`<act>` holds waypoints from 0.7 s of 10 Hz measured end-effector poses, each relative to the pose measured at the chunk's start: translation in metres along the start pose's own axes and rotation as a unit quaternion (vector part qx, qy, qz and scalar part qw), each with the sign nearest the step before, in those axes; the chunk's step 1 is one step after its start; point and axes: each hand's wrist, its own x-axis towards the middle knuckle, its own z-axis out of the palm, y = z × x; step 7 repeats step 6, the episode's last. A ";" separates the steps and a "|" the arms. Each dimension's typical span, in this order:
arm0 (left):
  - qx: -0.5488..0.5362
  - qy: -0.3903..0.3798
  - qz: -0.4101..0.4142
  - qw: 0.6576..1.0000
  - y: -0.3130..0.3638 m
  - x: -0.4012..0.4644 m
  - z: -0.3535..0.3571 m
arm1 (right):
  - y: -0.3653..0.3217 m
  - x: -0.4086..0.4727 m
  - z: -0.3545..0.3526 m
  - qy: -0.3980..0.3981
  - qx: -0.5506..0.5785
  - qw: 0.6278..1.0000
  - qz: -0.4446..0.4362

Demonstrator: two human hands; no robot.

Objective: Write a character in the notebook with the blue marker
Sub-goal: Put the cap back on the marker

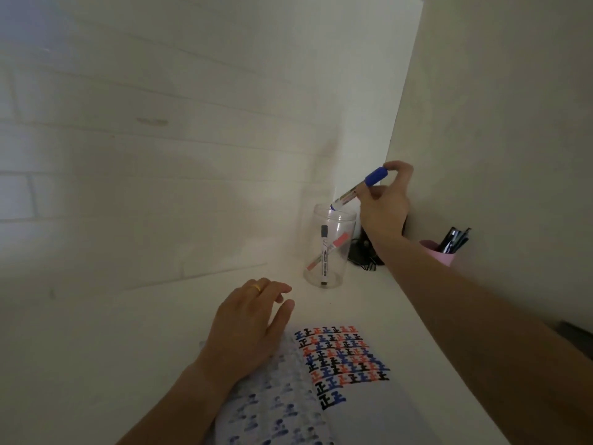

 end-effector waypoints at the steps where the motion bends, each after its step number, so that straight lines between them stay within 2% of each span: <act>1: 0.002 0.001 0.006 1.000 -0.001 0.001 0.001 | 0.016 0.009 0.015 -0.009 -0.063 0.998 0.021; 3: 0.016 -0.001 0.014 1.000 -0.002 0.002 0.003 | 0.040 0.008 0.031 -0.043 -0.172 0.983 0.056; 5: 0.014 -0.002 0.027 1.000 0.003 0.000 -0.002 | 0.032 0.001 0.023 -0.073 -0.181 0.979 0.055; 6: 0.005 0.005 0.024 1.000 0.020 -0.007 -0.018 | 0.011 -0.027 -0.019 -0.091 -0.182 0.979 0.017; 7: 0.005 0.005 0.024 1.000 0.020 -0.007 -0.018 | 0.011 -0.027 -0.019 -0.091 -0.182 0.979 0.017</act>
